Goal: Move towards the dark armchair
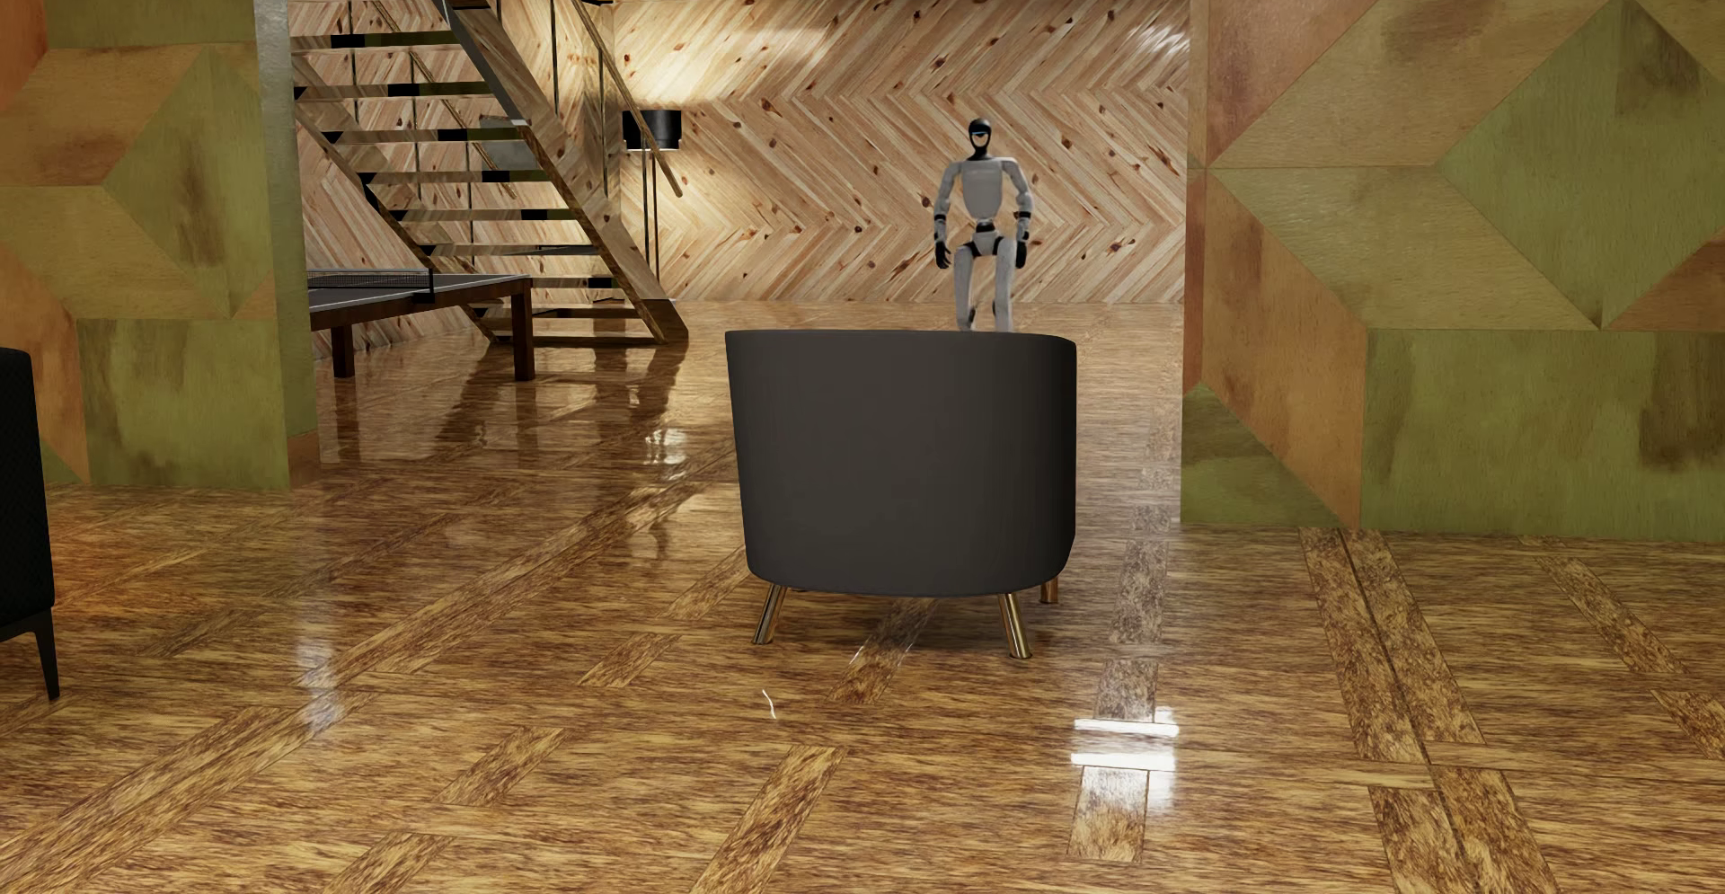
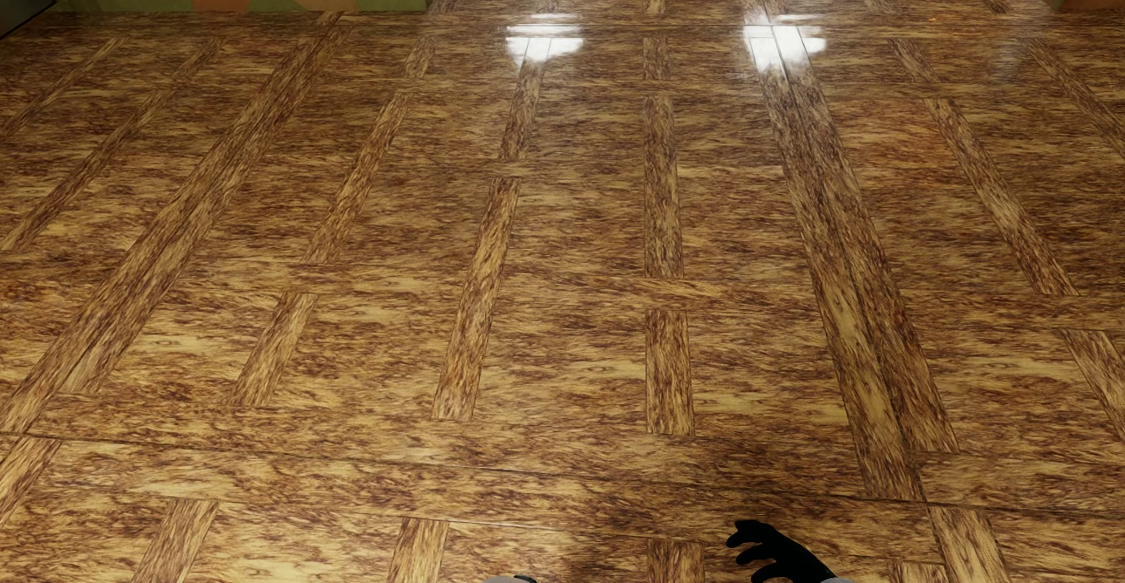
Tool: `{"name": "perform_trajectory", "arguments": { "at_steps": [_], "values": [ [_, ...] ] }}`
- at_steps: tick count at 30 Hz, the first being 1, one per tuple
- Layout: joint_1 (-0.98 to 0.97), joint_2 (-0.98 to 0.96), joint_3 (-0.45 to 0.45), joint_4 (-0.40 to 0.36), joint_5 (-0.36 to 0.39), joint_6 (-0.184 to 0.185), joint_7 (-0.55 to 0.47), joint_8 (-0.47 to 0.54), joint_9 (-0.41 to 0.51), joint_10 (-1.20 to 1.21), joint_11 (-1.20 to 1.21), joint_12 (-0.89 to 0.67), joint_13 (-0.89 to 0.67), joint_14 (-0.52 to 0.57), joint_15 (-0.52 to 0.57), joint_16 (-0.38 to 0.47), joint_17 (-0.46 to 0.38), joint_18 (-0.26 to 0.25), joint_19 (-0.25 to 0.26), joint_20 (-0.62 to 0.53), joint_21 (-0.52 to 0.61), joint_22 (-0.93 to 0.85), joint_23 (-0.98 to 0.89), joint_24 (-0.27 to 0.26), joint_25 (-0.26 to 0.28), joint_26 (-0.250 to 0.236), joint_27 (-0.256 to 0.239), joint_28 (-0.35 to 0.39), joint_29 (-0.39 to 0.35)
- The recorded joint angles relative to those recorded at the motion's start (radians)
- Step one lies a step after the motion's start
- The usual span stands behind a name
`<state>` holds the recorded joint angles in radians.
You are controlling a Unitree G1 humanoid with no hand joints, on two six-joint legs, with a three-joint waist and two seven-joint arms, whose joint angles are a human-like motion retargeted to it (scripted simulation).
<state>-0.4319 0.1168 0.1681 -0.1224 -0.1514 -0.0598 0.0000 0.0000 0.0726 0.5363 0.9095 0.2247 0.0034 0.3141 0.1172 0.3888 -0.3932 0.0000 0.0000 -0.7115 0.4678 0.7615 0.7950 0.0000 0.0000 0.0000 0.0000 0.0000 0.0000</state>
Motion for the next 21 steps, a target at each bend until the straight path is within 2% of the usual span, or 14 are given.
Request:
{"name": "perform_trajectory", "arguments": {
  "at_steps": [1, 2, 4, 5, 8, 11, 12, 13, 14, 15, 17, 19, 20, 21],
  "values": [
    [0.056, -0.105, -0.014, -0.020, -0.022, -0.007, 0.000, 0.000, 0.003, 0.007, 0.190, -0.034, 0.024, -0.053, 0.075, 0.012, 0.012, 0.000, 0.000, 0.019, 0.060, -0.001, 0.068, 0.000, 0.000, 0.000, 0.000, 0.000, 0.000],
    [0.118, -0.205, -0.048, -0.031, -0.039, -0.014, 0.000, 0.000, 0.005, -0.008, 0.358, -0.070, 0.032, -0.118, 0.036, 0.023, 0.023, 0.000, 0.000, 0.050, 0.122, -0.008, 0.136, 0.000, 0.000, 0.000, 0.000, 0.000, 0.000],
    [0.246, -0.369, -0.146, -0.030, -0.041, 0.000, 0.000, 0.000, 0.008, -0.040, 0.560, -0.135, 0.068, -0.247, -0.215, 0.044, 0.031, 0.000, 0.000, 0.117, 0.191, -0.001, 0.219, 0.000, 0.000, 0.000, 0.000, 0.000, 0.000],
    [0.318, -0.447, -0.200, -0.023, -0.037, 0.011, 0.000, 0.000, 0.008, -0.067, 0.577, -0.166, 0.099, -0.320, -0.261, 0.056, 0.029, 0.000, 0.000, 0.149, 0.190, 0.000, 0.241, 0.000, 0.000, 0.000, 0.000, 0.000, 0.000],
    [0.499, -0.612, -0.343, 0.019, -0.014, 0.042, 0.000, 0.000, 0.006, -0.109, 0.319, -0.231, 0.201, -0.504, -0.193, 0.117, 0.007, 0.000, 0.000, 0.236, 0.148, -0.068, 0.230, 0.000, 0.000, 0.000, 0.000, 0.000, 0.000],
    [0.595, -0.665, -0.377, 0.037, 0.011, 0.057, 0.000, 0.000, -0.016, -0.109, -0.238, -0.292, 0.254, -0.608, -0.112, 0.162, -0.010, 0.000, 0.000, 0.300, 0.162, -0.148, 0.218, 0.000, 0.000, 0.000, 0.000, 0.000, 0.000],
    [0.618, -0.643, -0.377, 0.043, 0.019, 0.057, 0.000, 0.000, -0.026, -0.104, -0.354, -0.304, 0.258, -0.620, -0.053, 0.163, -0.010, 0.000, 0.000, 0.319, 0.174, -0.160, 0.229, 0.000, 0.000, 0.000, 0.000, 0.000, 0.000],
    [0.640, -0.608, -0.384, 0.054, 0.014, 0.056, 0.000, 0.000, -0.032, -0.105, -0.718, -0.309, 0.260, -0.606, 0.044, 0.159, -0.007, 0.000, 0.000, 0.330, 0.190, -0.163, 0.245, 0.000, 0.000, 0.000, 0.000, 0.000, 0.000],
    [0.665, -0.629, -0.384, 0.060, 0.010, 0.052, 0.000, 0.000, -0.031, -0.107, -0.774, -0.305, 0.255, -0.567, 0.032, 0.148, -0.001, 0.000, 0.000, 0.337, 0.208, -0.161, 0.267, 0.000, 0.000, 0.000, 0.000, 0.000, 0.000],
    [0.678, -0.667, -0.376, 0.077, 0.035, 0.059, 0.000, 0.000, -0.035, -0.088, -0.405, -0.284, 0.242, -0.504, -0.074, 0.130, 0.003, 0.000, 0.000, 0.343, 0.226, -0.153, 0.288, 0.000, 0.000, 0.000, 0.000, 0.000, 0.000],
    [0.674, -0.689, -0.380, 0.121, 0.042, 0.075, 0.000, 0.000, -0.037, 0.037, -0.226, -0.207, 0.224, -0.262, -0.062, 0.080, 0.018, 0.000, 0.000, 0.319, 0.238, -0.093, 0.306, 0.000, 0.000, 0.000, 0.000, 0.000, 0.000],
    [0.491, -0.621, -0.347, 0.144, 0.077, 0.078, 0.000, 0.000, -0.025, 0.422, -0.141, -0.134, 0.194, -0.016, -0.172, 0.042, 0.020, 0.000, 0.000, 0.226, 0.196, -0.012, 0.266, 0.000, 0.000, 0.000, 0.000, 0.000, 0.000],
    [0.393, -0.538, -0.314, 0.146, 0.090, 0.078, 0.000, 0.000, -0.009, 0.626, -0.157, -0.112, 0.175, 0.023, -0.212, 0.029, 0.017, 0.000, 0.000, 0.164, 0.165, 0.015, 0.225, 0.000, 0.000, 0.000, 0.000, 0.000, 0.000],
    [0.297, -0.476, -0.269, 0.130, 0.097, 0.069, 0.000, 0.000, -0.001, 0.784, -0.169, -0.081, 0.156, -0.003, -0.234, 0.017, 0.011, 0.000, 0.000, 0.120, 0.126, 0.020, 0.177, 0.000, 0.000, 0.000, 0.000, 0.000, 0.000]
  ]
}}
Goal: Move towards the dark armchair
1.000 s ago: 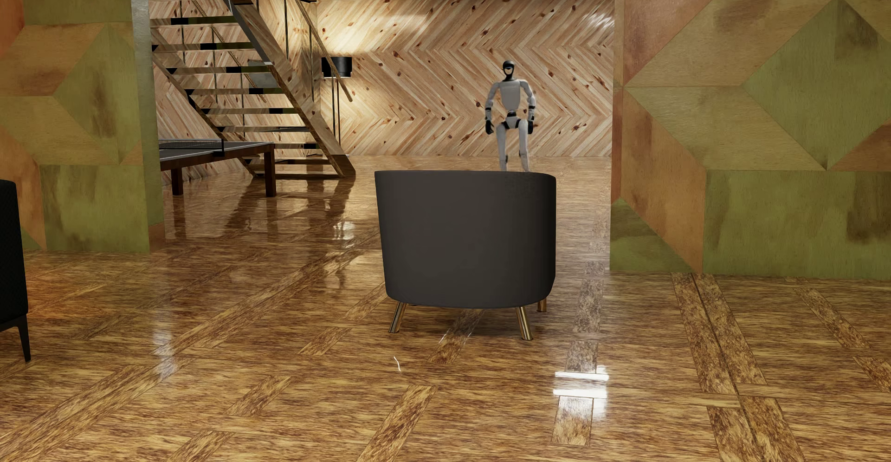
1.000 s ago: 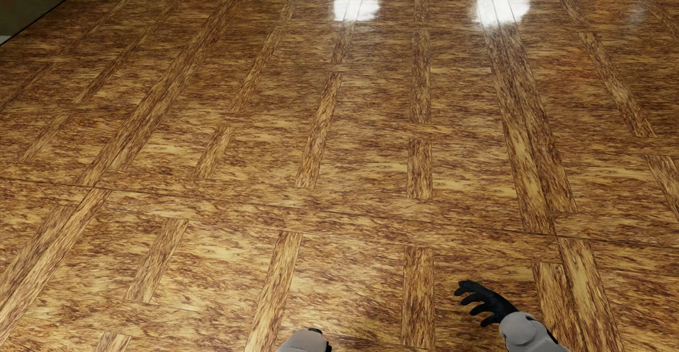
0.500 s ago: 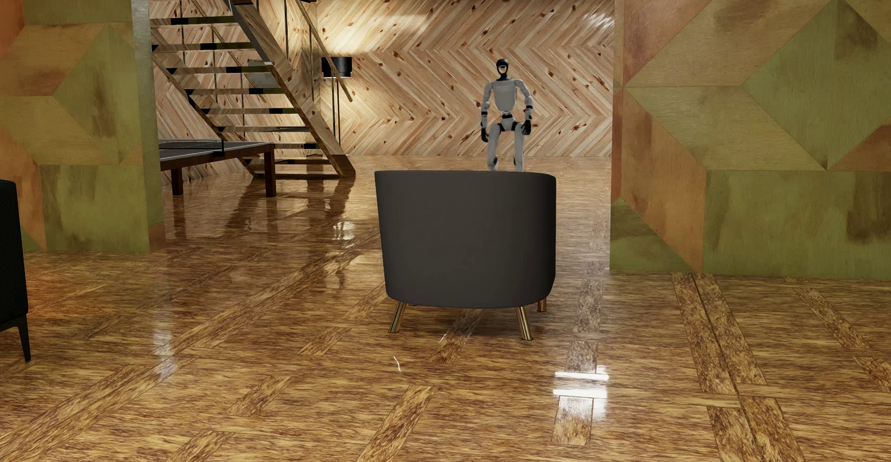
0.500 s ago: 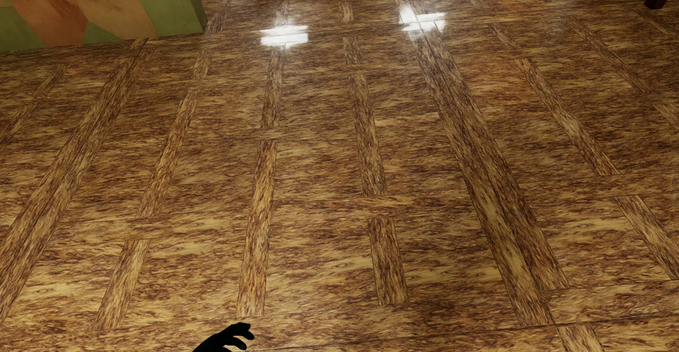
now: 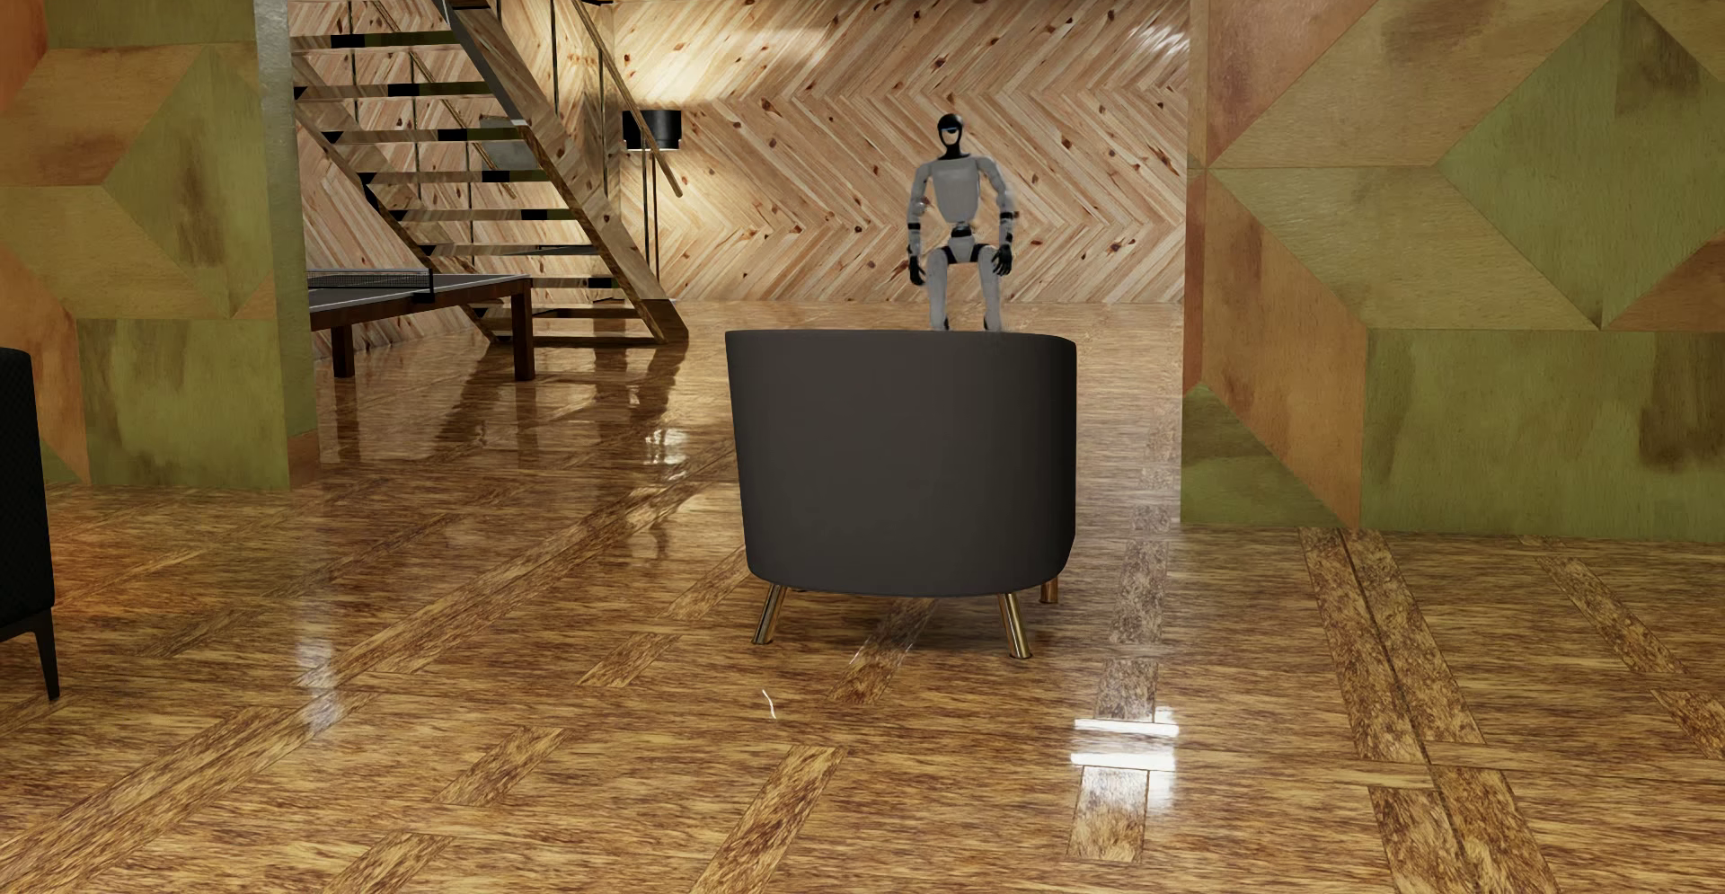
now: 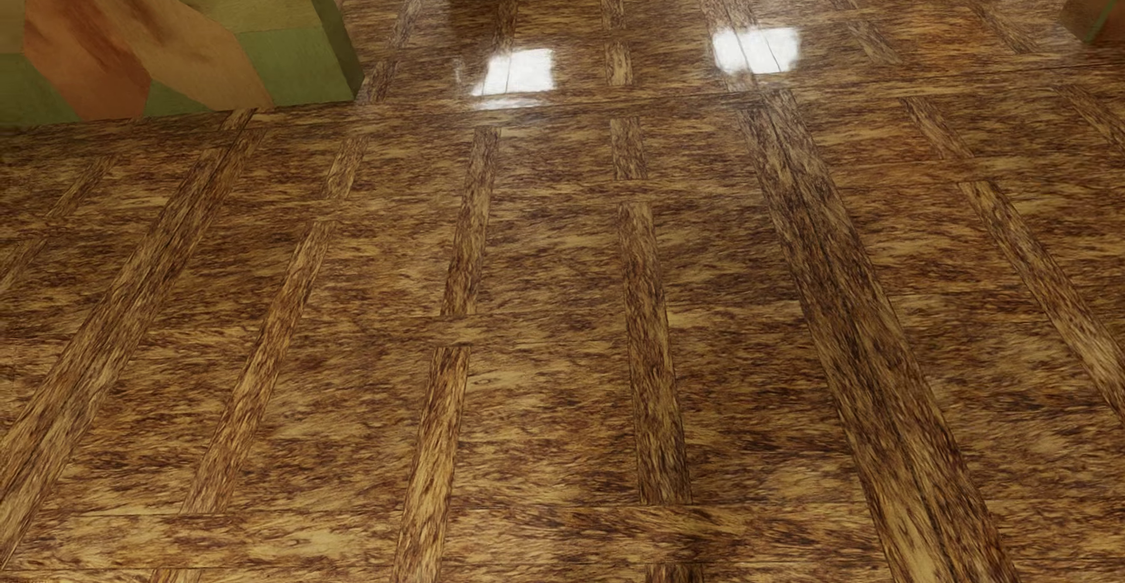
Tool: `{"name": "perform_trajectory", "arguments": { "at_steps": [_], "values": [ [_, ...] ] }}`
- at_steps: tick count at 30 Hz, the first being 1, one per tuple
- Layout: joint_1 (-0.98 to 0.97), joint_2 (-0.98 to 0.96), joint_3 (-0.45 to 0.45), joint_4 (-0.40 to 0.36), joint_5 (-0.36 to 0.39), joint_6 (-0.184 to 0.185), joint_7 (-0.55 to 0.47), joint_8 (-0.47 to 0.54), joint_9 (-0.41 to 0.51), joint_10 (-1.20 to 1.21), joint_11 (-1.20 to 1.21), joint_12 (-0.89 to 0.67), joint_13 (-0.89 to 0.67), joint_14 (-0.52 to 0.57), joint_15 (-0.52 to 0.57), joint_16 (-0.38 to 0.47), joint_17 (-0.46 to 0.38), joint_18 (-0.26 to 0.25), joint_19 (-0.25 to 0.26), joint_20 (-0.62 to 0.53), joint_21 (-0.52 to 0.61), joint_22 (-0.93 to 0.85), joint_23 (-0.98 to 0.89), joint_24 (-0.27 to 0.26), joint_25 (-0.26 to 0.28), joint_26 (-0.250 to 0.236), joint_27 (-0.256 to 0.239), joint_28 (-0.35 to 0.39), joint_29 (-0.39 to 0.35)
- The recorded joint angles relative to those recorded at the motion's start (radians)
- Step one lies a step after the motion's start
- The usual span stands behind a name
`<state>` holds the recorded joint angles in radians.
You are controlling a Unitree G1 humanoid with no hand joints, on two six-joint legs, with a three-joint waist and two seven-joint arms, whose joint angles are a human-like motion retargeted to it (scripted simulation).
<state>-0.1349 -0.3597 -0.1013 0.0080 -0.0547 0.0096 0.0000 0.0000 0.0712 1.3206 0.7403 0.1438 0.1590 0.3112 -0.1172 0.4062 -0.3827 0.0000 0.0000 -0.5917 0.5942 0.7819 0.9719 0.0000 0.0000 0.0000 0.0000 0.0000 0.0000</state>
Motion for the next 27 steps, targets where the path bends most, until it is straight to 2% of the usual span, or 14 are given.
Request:
{"name": "perform_trajectory", "arguments": {
  "at_steps": [3, 6, 7, 9, 10, 11, 12, 13, 14, 16, 19, 20, 23, 27],
  "values": [
    [-0.228, 0.211, 0.158, -0.027, 0.000, -0.033, 0.000, 0.000, 0.015, 0.002, -0.100, 0.131, -0.070, -0.001, -0.033, -0.018, -0.034, 0.000, 0.000, -0.054, -0.090, -0.037, -0.124, 0.000, 0.000, 0.000, 0.000, 0.000, 0.000],
    [-0.321, 0.388, 0.265, -0.023, -0.024, -0.046, 0.000, 0.000, 0.026, -0.474, -0.148, 0.239, -0.151, 0.132, -0.080, -0.024, -0.069, 0.000, 0.000, -0.082, -0.172, -0.076, -0.225, 0.000, 0.000, 0.000, 0.000, 0.000, 0.000],
    [-0.321, 0.435, 0.279, -0.023, -0.023, -0.043, 0.000, 0.000, 0.024, -0.655, -0.155, 0.253, -0.178, 0.114, -0.105, -0.030, -0.076, 0.000, 0.000, -0.102, -0.196, -0.066, -0.244, 0.000, 0.000, 0.000, 0.000, 0.000, 0.000],
    [-0.285, 0.538, 0.281, -0.017, -0.013, -0.029, 0.000, 0.000, 0.013, -0.830, -0.177, 0.253, -0.220, -0.291, -0.145, -0.043, -0.077, 0.000, 0.000, -0.136, -0.228, -0.026, -0.256, 0.000, 0.000, 0.000, 0.000, 0.000, 0.000],
    [-0.264, 0.586, 0.285, -0.014, -0.016, -0.023, 0.000, 0.000, 0.011, -1.096, -0.182, 0.244, -0.229, -0.316, -0.150, -0.047, -0.073, 0.000, 0.000, -0.151, -0.240, -0.009, -0.257, 0.000, 0.000, 0.000, 0.000, 0.000, 0.000],
    [-0.260, 0.613, 0.296, -0.011, -0.025, -0.024, 0.000, 0.000, 0.009, -1.152, -0.174, 0.233, -0.230, -0.300, -0.146, -0.047, -0.067, 0.000, 0.000, -0.158, -0.240, 0.002, -0.255, 0.000, 0.000, 0.000, 0.000, 0.000, 0.000],
    [-0.309, 0.604, 0.297, -0.023, -0.043, -0.031, 0.000, 0.000, 0.000, -0.892, -0.138, 0.216, -0.225, -0.317, -0.121, -0.041, -0.060, 0.000, 0.000, -0.156, -0.237, -0.003, -0.256, 0.000, 0.000, 0.000, 0.000, 0.000, 0.000],
    [-0.342, 0.583, 0.304, -0.044, -0.068, -0.046, 0.000, 0.000, -0.005, -0.904, -0.091, 0.195, -0.209, -0.179, -0.064, -0.036, -0.051, 0.000, 0.000, -0.149, -0.226, -0.008, -0.251, 0.000, 0.000, 0.000, 0.000, 0.000, 0.000],
    [-0.368, 0.551, 0.282, -0.073, -0.092, -0.073, 0.000, 0.000, 0.003, -0.854, 0.003, 0.162, -0.190, 0.006, 0.028, -0.032, -0.027, 0.000, 0.000, -0.135, -0.214, -0.001, -0.219, 0.000, 0.000, 0.000, 0.000, 0.000, 0.000],
    [-0.332, 0.393, 0.252, -0.110, -0.145, -0.102, 0.000, 0.000, 0.013, -0.770, 0.328, 0.042, -0.158, 0.015, 0.181, -0.025, 0.010, 0.000, 0.000, -0.110, -0.113, 0.072, -0.070, 0.000, 0.000, 0.000, 0.000, 0.000, 0.000],
    [-0.155, 0.160, 0.143, -0.143, -0.161, -0.093, 0.000, 0.000, 0.024, -0.784, 0.733, -0.075, -0.101, -0.143, -0.049, 0.008, 0.035, 0.000, 0.000, 0.026, -0.004, 0.021, 0.037, 0.000, 0.000, 0.000, 0.000, 0.000, 0.000],
    [-0.088, 0.092, 0.088, -0.143, -0.155, -0.083, 0.000, 0.000, 0.021, -0.801, 0.790, -0.103, -0.062, -0.206, -0.066, 0.024, 0.032, 0.000, 0.000, 0.073, -0.012, -0.003, 0.039, 0.000, 0.000, 0.000, 0.000, 0.000, 0.000],
    [0.096, -0.072, -0.015, -0.142, -0.144, -0.067, 0.000, 0.000, 0.008, -0.850, 0.651, -0.155, 0.054, -0.375, -0.019, 0.091, 0.016, 0.000, 0.000, 0.179, -0.048, -0.155, 0.024, 0.000, 0.000, 0.000, 0.000, 0.000, 0.000],
    [0.261, -0.149, -0.024, -0.135, -0.139, -0.058, 0.000, 0.000, -0.008, -0.870, 0.045, -0.212, 0.106, -0.538, 0.024, 0.137, -0.009, 0.000, 0.000, 0.227, 0.019, -0.300, 0.057, 0.000, 0.000, 0.000, 0.000, 0.000, 0.000]
  ]
}}
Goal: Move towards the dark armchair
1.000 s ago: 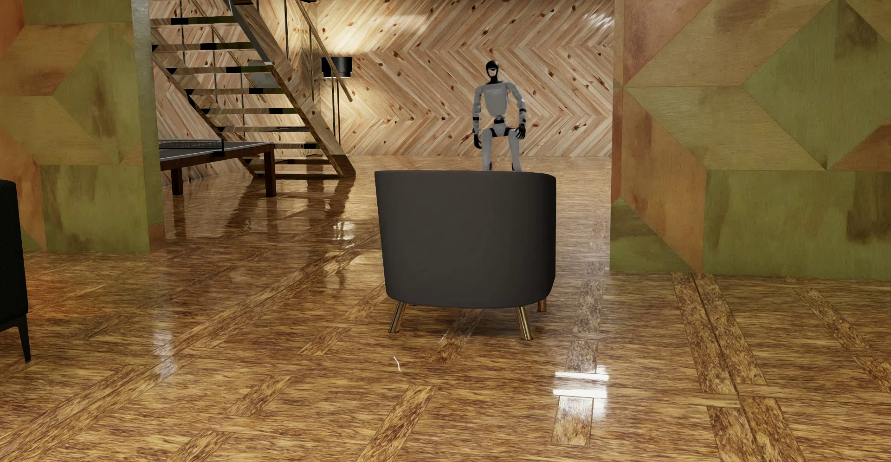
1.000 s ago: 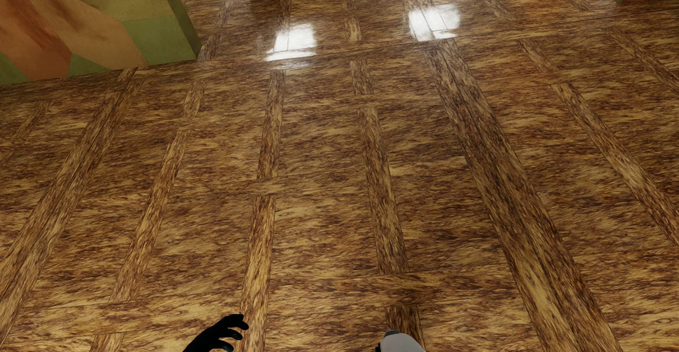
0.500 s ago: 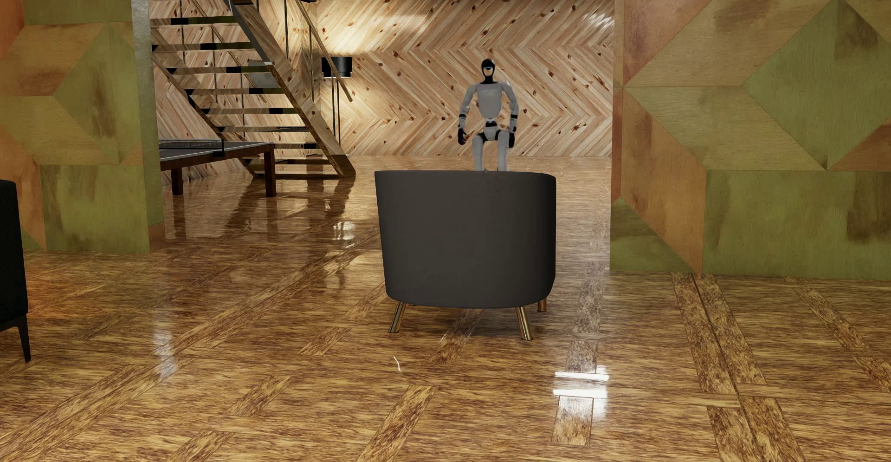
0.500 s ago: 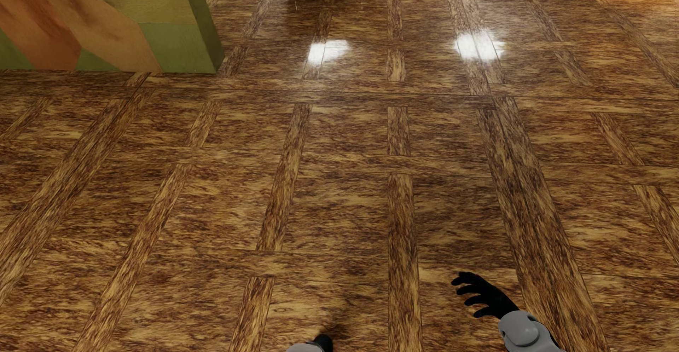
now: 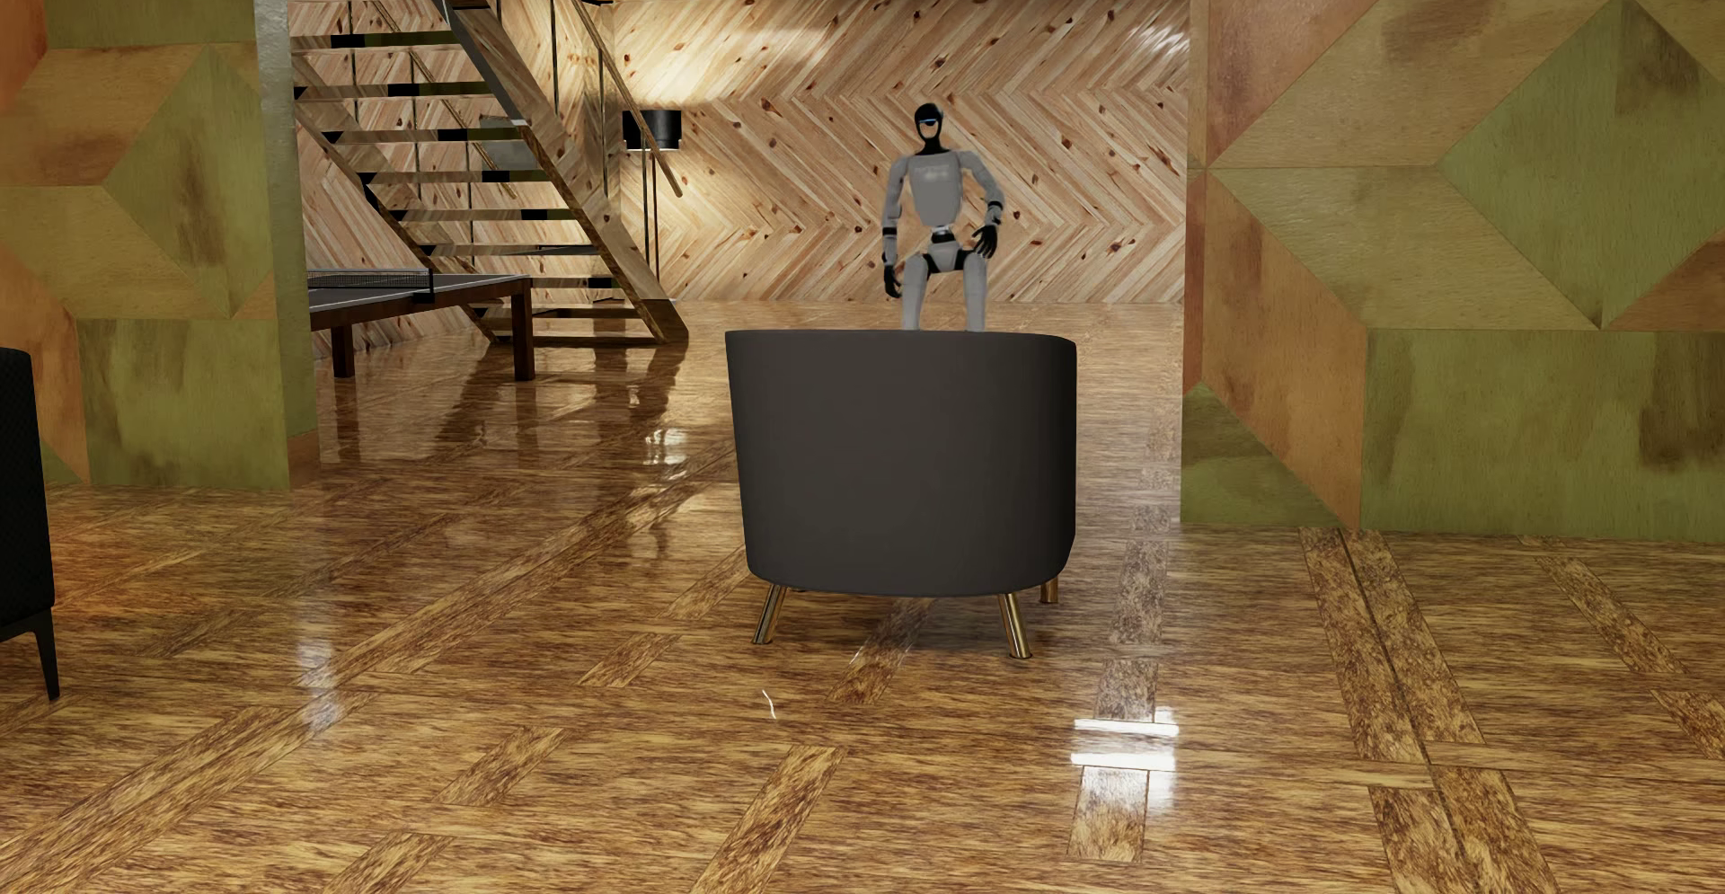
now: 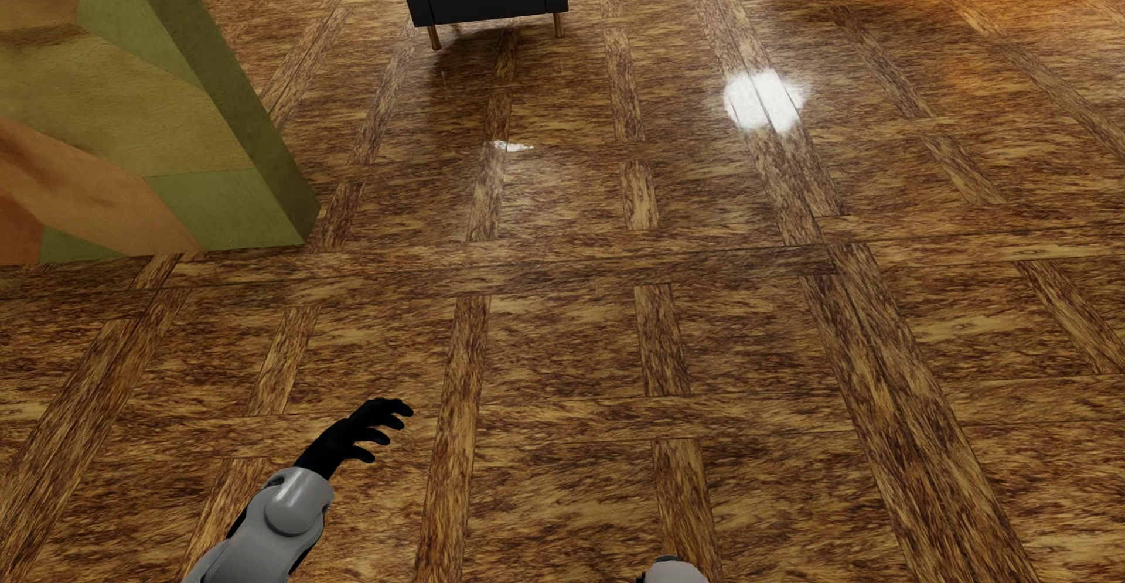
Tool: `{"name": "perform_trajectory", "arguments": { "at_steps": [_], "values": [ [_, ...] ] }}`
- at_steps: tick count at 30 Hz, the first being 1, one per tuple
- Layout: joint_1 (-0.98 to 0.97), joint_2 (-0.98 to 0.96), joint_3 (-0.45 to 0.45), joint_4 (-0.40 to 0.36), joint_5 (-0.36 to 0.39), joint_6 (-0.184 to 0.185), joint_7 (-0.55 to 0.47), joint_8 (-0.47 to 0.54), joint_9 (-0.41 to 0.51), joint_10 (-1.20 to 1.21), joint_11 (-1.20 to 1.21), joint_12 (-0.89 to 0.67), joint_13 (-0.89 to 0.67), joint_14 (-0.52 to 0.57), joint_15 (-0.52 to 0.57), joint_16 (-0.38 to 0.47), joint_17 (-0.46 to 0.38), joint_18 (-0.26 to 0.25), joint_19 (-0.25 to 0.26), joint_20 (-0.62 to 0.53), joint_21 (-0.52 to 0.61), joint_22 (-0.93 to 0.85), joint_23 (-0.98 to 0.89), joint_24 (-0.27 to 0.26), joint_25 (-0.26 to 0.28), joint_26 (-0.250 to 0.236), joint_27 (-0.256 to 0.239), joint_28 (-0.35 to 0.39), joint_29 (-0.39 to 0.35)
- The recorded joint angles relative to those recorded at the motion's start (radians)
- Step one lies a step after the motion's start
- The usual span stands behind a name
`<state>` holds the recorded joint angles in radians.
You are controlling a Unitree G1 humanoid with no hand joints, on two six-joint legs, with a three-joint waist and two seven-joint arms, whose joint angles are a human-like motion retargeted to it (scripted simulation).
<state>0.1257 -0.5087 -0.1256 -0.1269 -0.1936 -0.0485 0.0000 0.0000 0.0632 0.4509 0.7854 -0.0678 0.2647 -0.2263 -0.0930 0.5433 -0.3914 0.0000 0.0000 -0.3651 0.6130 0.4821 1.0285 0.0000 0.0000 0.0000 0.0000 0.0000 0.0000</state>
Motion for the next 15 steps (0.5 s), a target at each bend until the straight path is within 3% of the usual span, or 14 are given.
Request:
{"name": "perform_trajectory", "arguments": {
  "at_steps": [2, 3, 4, 5, 6, 8, 10, 12, 15],
  "values": [
    [0.016, 0.008, -0.002, 0.014, -0.013, 0.000, 0.000, 0.000, -0.027, 0.001, -0.215, -0.009, -0.009, -0.020, 0.045, -0.013, 0.006, 0.000, 0.000, -0.018, 0.025, 0.012, 0.035, 0.000, 0.000, 0.000, 0.000, 0.000, 0.000],
    [0.027, 0.015, -0.002, 0.024, -0.025, 0.000, 0.000, 0.000, -0.039, -0.001, -0.542, -0.004, -0.017, -0.017, 0.114, -0.026, 0.010, 0.000, 0.000, -0.034, 0.036, 0.032, 0.048, 0.000, 0.000, 0.000, 0.000, 0.000, 0.000],
    [0.043, 0.030, -0.007, 0.039, -0.032, 0.002, 0.000, 0.000, -0.042, -0.001, -0.636, 0.010, -0.025, -0.008, 0.167, -0.044, 0.013, 0.000, 0.000, -0.054, 0.038, 0.064, 0.053, 0.000, 0.000, 0.000, 0.000, 0.000, 0.000],
    [0.069, 0.006, -0.003, 0.049, -0.041, -0.005, 0.000, 0.000, -0.045, 0.003, -0.340, 0.038, -0.034, 0.001, 0.122, -0.062, 0.015, 0.000, 0.000, -0.079, 0.038, 0.103, 0.047, 0.000, 0.000, 0.000, 0.000, 0.000, 0.000],
    [0.076, -0.009, -0.010, 0.067, -0.044, -0.013, 0.000, 0.000, -0.055, 0.024, -0.304, 0.070, -0.042, 0.024, 0.093, -0.079, 0.020, 0.000, 0.000, -0.106, 0.030, 0.153, 0.039, 0.000, 0.000, 0.000, 0.000, 0.000, 0.000],
    [0.081, -0.042, 0.022, 0.121, -0.034, 0.017, 0.000, 0.000, -0.043, 0.120, -0.132, 0.142, -0.084, 0.160, 0.179, -0.144, 0.036, 0.000, 0.000, -0.145, 0.009, 0.330, 0.049, 0.000, 0.000, 0.000, 0.000, 0.000, 0.000],
    [-0.050, 0.000, 0.042, 0.171, -0.011, 0.035, 0.000, 0.000, -0.036, 0.383, -0.055, 0.224, -0.139, 0.321, 0.096, -0.205, 0.025, 0.000, 0.000, -0.195, -0.039, 0.492, 0.035, 0.000, 0.000, 0.000, 0.000, 0.000, 0.000],
    [-0.205, 0.089, 0.087, 0.159, 0.000, 0.037, 0.000, 0.000, -0.030, 0.645, -0.074, 0.299, -0.155, 0.405, 0.037, -0.202, -0.011, 0.000, 0.000, -0.324, -0.150, 0.444, -0.050, 0.000, 0.000, 0.000, 0.000, 0.000, 0.000],
    [-0.326, 0.218, 0.217, 0.147, 0.017, 0.023, 0.000, 0.000, -0.018, 0.579, -0.148, 0.408, -0.191, 0.524, 0.013, -0.150, -0.081, 0.000, 0.000, -0.389, -0.255, 0.245, -0.133, 0.000, 0.000, 0.000, 0.000, 0.000, 0.000]
  ]
}}
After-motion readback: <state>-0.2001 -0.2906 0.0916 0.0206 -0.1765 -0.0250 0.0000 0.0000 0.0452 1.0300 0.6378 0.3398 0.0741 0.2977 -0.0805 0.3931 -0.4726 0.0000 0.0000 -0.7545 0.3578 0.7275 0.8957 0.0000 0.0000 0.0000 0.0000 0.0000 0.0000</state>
